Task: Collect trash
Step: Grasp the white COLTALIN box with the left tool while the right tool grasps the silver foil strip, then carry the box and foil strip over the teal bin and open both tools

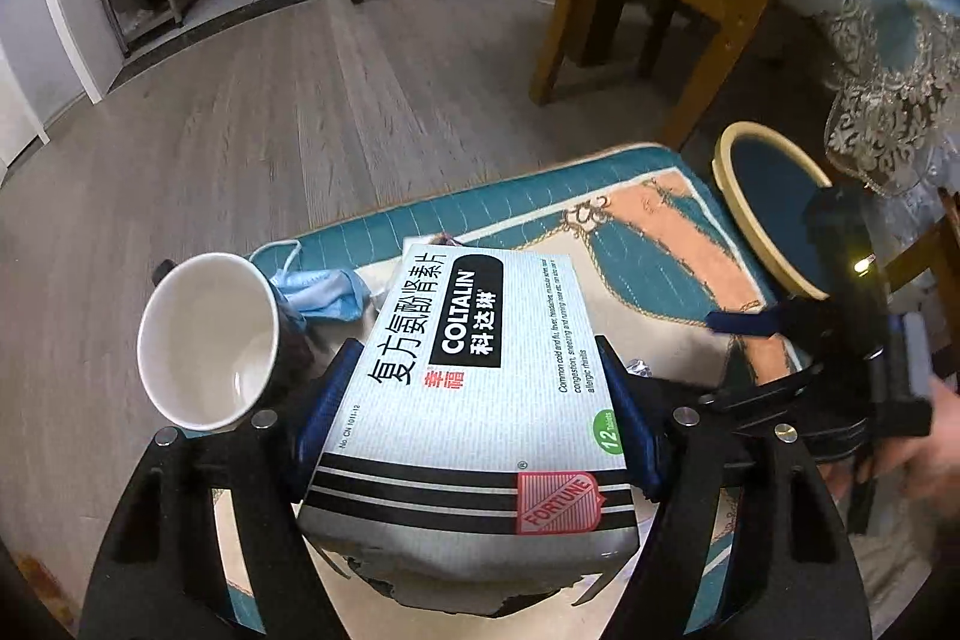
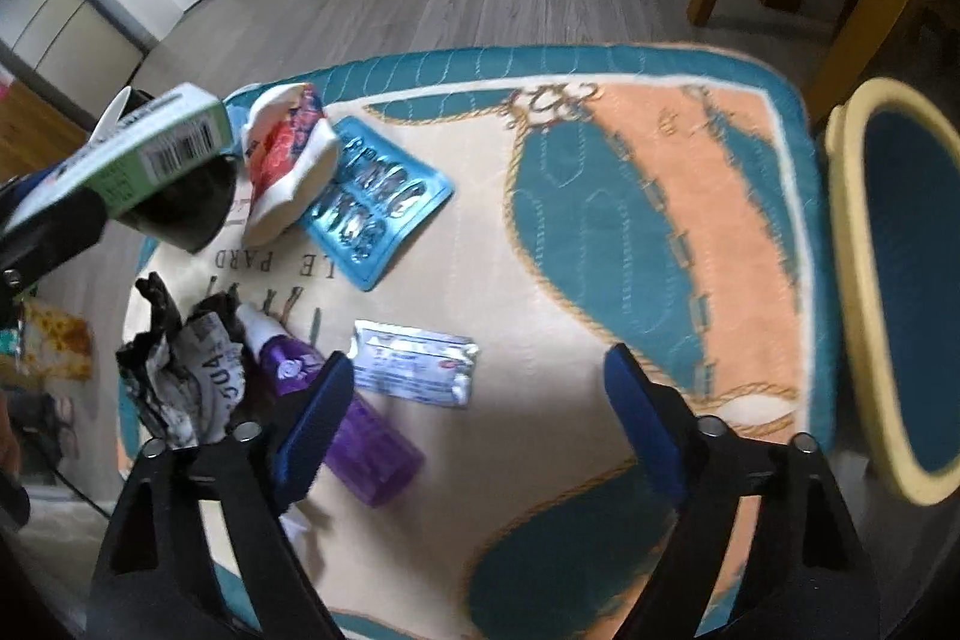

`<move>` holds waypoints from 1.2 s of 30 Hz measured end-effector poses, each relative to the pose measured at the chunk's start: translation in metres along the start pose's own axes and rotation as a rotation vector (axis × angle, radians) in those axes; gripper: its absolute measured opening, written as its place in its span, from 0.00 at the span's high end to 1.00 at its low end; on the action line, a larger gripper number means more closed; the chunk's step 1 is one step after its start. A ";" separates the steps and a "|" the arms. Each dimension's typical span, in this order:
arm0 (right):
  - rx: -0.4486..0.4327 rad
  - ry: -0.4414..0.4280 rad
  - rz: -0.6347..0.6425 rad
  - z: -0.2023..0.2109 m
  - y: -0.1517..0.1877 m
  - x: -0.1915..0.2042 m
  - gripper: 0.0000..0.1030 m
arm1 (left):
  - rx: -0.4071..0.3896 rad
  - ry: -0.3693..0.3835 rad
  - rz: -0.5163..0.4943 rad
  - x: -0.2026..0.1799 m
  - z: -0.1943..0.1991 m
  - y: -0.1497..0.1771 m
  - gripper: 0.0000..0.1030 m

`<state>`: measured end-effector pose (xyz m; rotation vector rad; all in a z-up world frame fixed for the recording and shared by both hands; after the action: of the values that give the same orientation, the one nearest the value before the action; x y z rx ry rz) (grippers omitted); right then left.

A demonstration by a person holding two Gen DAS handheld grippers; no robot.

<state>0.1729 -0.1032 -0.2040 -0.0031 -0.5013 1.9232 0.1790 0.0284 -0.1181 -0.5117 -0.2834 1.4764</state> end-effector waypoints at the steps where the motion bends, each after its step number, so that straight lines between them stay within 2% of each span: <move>1: 0.004 -0.005 -0.005 -0.003 0.000 0.004 0.20 | -0.005 0.003 0.001 0.000 0.002 -0.001 0.29; 5: 0.026 -0.010 -0.003 -0.015 -0.002 0.018 0.22 | -0.017 0.016 0.006 0.001 0.009 -0.003 0.29; 11: 0.066 0.055 0.019 -0.031 0.000 0.032 0.27 | -0.021 0.025 0.023 0.010 0.010 -0.002 0.29; 16: 0.077 0.144 0.089 -0.035 0.003 0.035 0.40 | -0.029 0.024 0.034 0.018 0.013 -0.003 0.29; 21: 0.066 0.135 0.080 -0.031 0.005 0.034 0.41 | -0.041 0.031 0.045 0.020 0.018 -0.005 0.29; 25: 0.005 0.112 0.027 -0.004 -0.001 0.025 0.41 | -0.062 0.040 0.041 0.016 0.024 -0.011 0.29; 30: -0.103 0.118 -0.061 0.059 -0.009 -0.005 0.41 | -0.096 0.064 0.016 -0.004 0.031 -0.023 0.29; 34: -0.268 0.097 -0.118 0.138 -0.028 -0.044 0.41 | -0.124 0.076 -0.024 -0.029 0.034 -0.031 0.29; 36: -0.348 0.131 -0.120 0.177 -0.034 -0.066 0.41 | -0.138 0.087 -0.032 -0.042 0.035 -0.036 0.29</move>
<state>0.1881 -0.2113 -0.0458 -0.3156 -0.7242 1.6863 0.1894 -0.0082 -0.0646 -0.6780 -0.3250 1.4053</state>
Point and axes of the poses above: each gripper's, at about its wrist camera, not at the fingertips, and z roughly against the way its jaws point, x to its left, y to its underside, the point moved 10 cm from there along -z, roughly the way its jaws point, and after that the axes turned 9 degrees about z, right-handed, at the moved point
